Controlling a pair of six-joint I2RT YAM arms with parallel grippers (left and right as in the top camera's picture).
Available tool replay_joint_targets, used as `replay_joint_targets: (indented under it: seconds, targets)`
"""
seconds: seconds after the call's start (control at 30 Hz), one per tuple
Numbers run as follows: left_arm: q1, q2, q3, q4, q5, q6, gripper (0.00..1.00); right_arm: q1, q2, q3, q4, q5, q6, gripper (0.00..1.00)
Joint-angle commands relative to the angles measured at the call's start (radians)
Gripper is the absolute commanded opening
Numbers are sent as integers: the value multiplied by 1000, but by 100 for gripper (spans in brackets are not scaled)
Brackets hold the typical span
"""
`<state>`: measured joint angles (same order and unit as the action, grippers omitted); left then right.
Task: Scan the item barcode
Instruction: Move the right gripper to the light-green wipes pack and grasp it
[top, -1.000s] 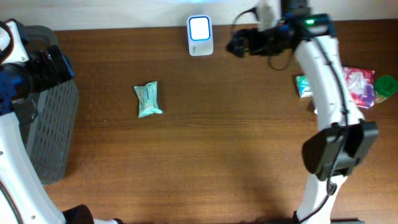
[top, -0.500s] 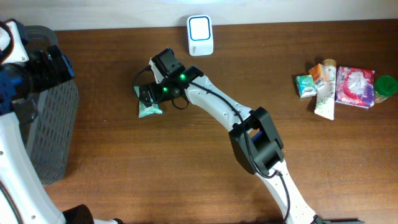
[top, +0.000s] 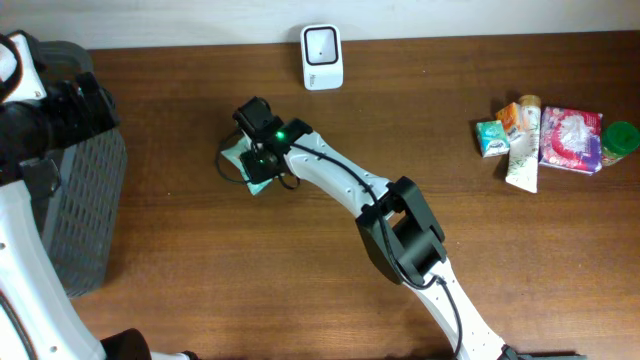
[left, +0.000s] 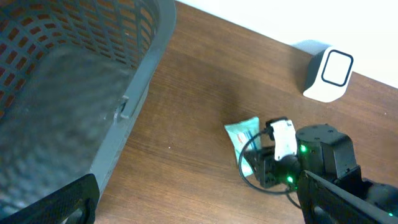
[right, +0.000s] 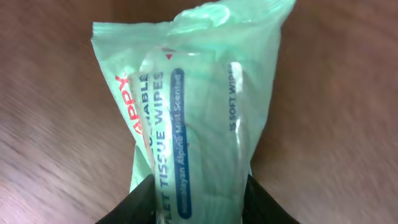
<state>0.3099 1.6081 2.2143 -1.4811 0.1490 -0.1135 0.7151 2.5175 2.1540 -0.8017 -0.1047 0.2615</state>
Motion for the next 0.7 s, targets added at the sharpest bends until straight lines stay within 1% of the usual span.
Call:
replay_joint_targets:
  seconds: [0.0, 0.03, 0.07, 0.1, 0.17, 0.2, 0.27, 0.3, 0.33, 0.43, 0.47, 0.5, 0.53, 0.57, 0.6, 0.63, 0.67]
  targets:
    - [-2, -13, 10, -2, 0, -5, 99, -16, -42, -8, -144, 126, 1, 38]
    - [-2, -13, 10, -2, 0, -5, 99, -16, -75, -8, -192, 182, 1, 38]
    - [-2, -13, 10, -2, 0, -5, 99, -15, -107, -8, -213, 200, -2, 41]
    - [-2, -13, 10, -2, 0, -5, 99, -15, -126, -8, -212, 200, -3, 50]
    - [-2, -13, 10, -2, 0, -5, 99, -15, -130, -8, -182, 195, -50, 72]
    - [-2, -13, 10, -2, 0, -5, 99, -15, -127, -8, -174, 195, -85, 73]
    - [-2, -13, 10, -2, 0, -5, 99, -14, -115, -9, -179, 184, -159, 71]
    - [-2, -13, 10, -2, 0, -5, 99, -14, -106, -10, -183, 184, -162, 70]
    - [-2, -13, 10, -2, 0, -5, 99, -14, -92, -10, -190, 184, -162, 66]
    - [-2, -13, 10, -2, 0, -5, 99, -13, -55, -11, -219, 189, -161, 63]
    - [-2, -13, 10, -2, 0, -5, 99, -13, -57, -11, -220, 192, -159, 56]
    - [-2, -13, 10, -2, 0, -5, 99, -15, -58, -11, -225, 208, -149, 51]
    - [-2, -13, 10, -2, 0, -5, 99, -17, -60, -11, -246, 235, -148, 49]
    - [-2, -13, 10, -2, 0, -5, 99, -17, -71, -6, -290, 309, -94, 50]
    - [-2, -13, 10, -2, 0, -5, 99, -17, -76, 6, -314, 327, -93, 56]
    - [-2, -13, 10, -2, 0, -5, 99, -14, -80, 38, -353, 366, -97, 68]
    - [-2, -13, 10, -2, 0, -5, 99, -14, -83, 61, -378, 393, -97, 70]
